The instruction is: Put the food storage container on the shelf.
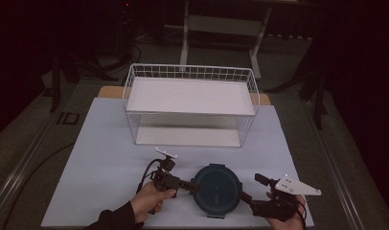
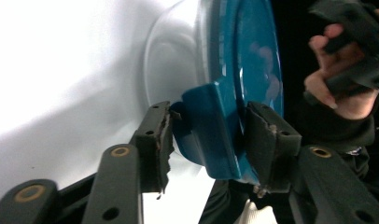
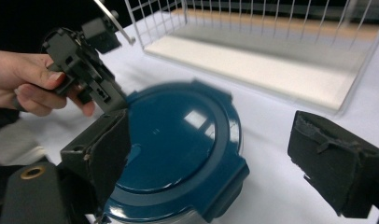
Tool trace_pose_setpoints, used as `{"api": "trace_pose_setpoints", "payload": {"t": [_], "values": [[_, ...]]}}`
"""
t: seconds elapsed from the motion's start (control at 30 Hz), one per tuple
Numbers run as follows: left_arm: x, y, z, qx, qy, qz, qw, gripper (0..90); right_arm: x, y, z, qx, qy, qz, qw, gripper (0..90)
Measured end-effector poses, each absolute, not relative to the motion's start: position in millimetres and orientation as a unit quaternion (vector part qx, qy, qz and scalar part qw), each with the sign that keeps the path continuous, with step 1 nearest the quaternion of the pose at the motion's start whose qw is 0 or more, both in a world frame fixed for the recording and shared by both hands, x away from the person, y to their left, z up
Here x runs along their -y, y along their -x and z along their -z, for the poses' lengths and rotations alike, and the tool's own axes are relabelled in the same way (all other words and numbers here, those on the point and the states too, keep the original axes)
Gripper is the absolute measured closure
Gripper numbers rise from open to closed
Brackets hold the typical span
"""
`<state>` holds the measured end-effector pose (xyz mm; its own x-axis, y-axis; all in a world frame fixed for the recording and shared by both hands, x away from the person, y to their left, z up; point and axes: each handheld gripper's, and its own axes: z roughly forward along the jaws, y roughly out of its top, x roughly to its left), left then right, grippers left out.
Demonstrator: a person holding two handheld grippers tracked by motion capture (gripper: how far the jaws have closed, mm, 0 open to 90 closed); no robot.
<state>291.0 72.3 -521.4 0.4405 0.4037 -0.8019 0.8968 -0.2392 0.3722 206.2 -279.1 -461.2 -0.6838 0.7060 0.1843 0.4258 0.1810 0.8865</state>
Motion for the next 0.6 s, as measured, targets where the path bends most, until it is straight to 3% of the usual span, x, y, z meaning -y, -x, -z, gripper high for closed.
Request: {"api": "trace_pose_setpoints", "payload": {"t": [0.17, 0.23, 0.27, 0.3, 0.6], "values": [[-72.6, -280.5, 515.5, -0.423, -0.749, 0.261, 0.438, 55.3, 285.4, -220.3, 476.6, -0.754, -0.43, -0.495, 0.031, 22.6], [-72.6, -280.5, 515.5, -0.423, -0.749, 0.261, 0.438, 55.3, 285.7, -221.6, 478.4, -0.755, -0.434, -0.492, 0.018, 22.6], [-74.5, -276.4, 515.8, -0.415, -0.752, 0.253, 0.445, 55.6, 285.9, -223.9, 482.7, -0.755, -0.444, -0.482, -0.005, 30.9], [-74.8, -275.2, 515.7, -0.414, -0.752, 0.252, 0.446, 55.8, 285.9, -224.6, 484.4, -0.758, -0.443, -0.479, -0.015, 33.1], [-77.9, -270.7, 516.9, -0.406, -0.755, 0.248, 0.452, 56.4, 288.3, -229.4, 496.3, -0.749, -0.45, -0.477, -0.092, 42.4]]}}
